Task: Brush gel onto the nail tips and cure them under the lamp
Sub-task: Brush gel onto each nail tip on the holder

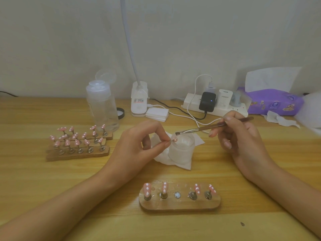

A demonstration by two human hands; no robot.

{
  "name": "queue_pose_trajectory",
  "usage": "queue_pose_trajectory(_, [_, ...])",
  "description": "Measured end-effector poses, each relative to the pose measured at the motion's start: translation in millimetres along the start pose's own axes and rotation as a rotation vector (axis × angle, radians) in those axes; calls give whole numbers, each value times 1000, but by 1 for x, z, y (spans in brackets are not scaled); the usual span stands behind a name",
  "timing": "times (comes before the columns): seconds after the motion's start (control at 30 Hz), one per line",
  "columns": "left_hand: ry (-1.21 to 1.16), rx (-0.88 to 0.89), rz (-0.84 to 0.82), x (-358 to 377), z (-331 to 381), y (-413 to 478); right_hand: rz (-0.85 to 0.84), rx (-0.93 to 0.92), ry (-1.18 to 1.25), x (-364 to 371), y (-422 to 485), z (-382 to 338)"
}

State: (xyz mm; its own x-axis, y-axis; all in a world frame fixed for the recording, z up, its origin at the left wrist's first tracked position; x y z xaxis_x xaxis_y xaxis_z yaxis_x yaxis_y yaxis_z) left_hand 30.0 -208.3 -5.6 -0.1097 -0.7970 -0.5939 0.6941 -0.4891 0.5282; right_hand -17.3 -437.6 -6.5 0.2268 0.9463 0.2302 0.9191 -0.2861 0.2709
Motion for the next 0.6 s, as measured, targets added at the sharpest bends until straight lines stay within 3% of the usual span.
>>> queue_pose_trajectory(0.1, [-6, -2, -4, 0, 0, 0, -46, -12, -41, 4, -1, 0])
queue_pose_trajectory(0.23, [-17, -8, -3, 1, 0, -1, 35, 11, -16, -3, 0, 1])
queue_pose_trajectory(0.37, [-21, -13, -6, 1, 0, -1, -51, -10, -44, 3, -2, -1])
queue_pose_trajectory(0.5, [-29, -19, -11, 1, -1, 0, 48, 21, -39, -3, 0, 2])
queue_pose_trajectory(0.6, [-35, -23, -11, 1, -1, -1, -20, -8, -11, 1, -2, -2])
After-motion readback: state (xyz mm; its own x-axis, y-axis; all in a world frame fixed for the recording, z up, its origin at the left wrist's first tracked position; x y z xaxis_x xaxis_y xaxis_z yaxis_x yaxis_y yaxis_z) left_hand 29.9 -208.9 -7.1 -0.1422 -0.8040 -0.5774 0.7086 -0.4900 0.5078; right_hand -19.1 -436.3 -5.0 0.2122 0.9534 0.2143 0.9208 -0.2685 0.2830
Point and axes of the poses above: each hand's wrist, its own y-axis towards the middle knuckle, its own x-axis out of the palm, z = x × y, the point moved 4 cm from there along y, towards the middle knuckle, and after that the axes turned 6 degrees about y, right-handed, at the moved point
